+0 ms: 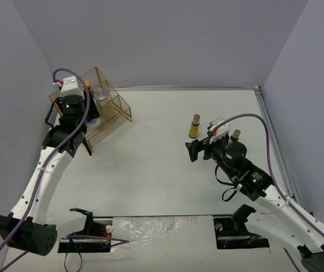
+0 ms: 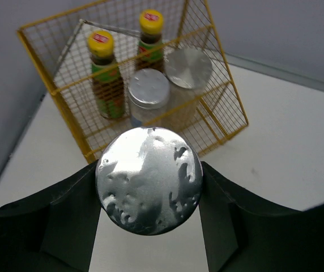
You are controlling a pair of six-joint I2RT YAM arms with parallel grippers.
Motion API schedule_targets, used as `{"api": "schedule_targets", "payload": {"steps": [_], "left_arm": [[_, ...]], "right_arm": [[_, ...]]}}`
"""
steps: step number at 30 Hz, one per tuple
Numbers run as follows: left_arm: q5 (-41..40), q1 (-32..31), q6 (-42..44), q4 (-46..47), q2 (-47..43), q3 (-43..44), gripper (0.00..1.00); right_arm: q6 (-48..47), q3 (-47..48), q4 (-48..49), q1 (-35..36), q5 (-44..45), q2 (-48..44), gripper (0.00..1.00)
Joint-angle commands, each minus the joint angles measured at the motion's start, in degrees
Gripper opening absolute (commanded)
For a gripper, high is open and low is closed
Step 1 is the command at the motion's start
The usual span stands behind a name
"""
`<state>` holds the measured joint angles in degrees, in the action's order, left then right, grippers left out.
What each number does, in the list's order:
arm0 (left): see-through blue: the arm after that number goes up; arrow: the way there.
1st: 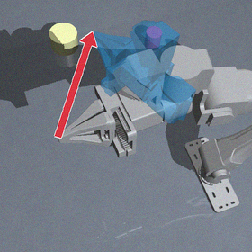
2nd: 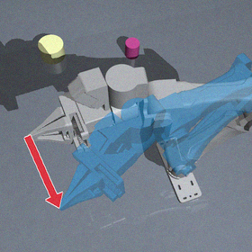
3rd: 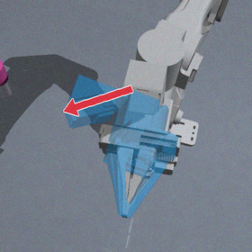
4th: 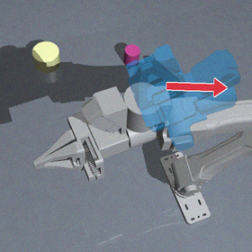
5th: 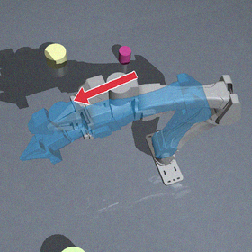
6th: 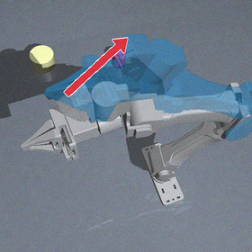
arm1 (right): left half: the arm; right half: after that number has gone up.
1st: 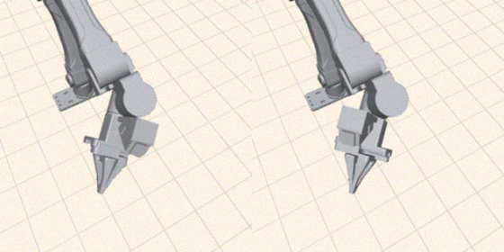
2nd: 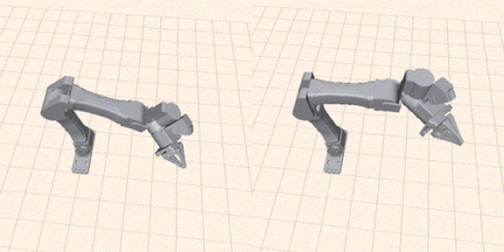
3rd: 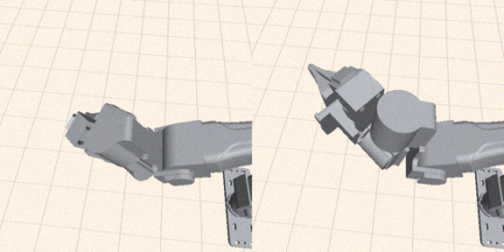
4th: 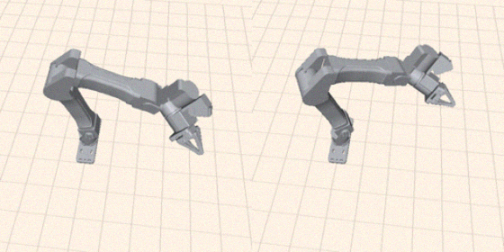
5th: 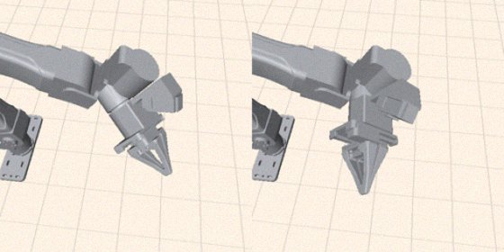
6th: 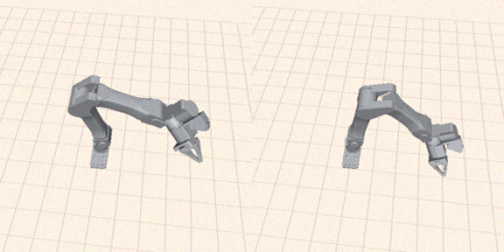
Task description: Organize the condiment bottles
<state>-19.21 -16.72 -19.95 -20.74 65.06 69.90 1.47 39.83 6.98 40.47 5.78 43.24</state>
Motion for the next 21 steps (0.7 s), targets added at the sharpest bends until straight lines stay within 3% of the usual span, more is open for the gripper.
{"api": "schedule_targets", "payload": {"steps": [1, 11, 21], "left_arm": [[1.4, 8.1, 1.9, 1.4, 2.2, 8.1, 0.00], [5.1, 18.1, 2.4, 8.1, 13.2, 14.9, 0.00], [5.9, 19.8, 3.2, 12.1, 18.2, 12.6, 0.00]], "right_arm": [[0.2, 0.6, 3.7, -0.3, 0.2, -0.8, 1.00], [0.1, 0.3, 3.7, -0.3, 0.8, -1.8, 1.00], [0.2, 0.0, 3.5, -0.3, 1.1, -1.7, 1.00]]}}
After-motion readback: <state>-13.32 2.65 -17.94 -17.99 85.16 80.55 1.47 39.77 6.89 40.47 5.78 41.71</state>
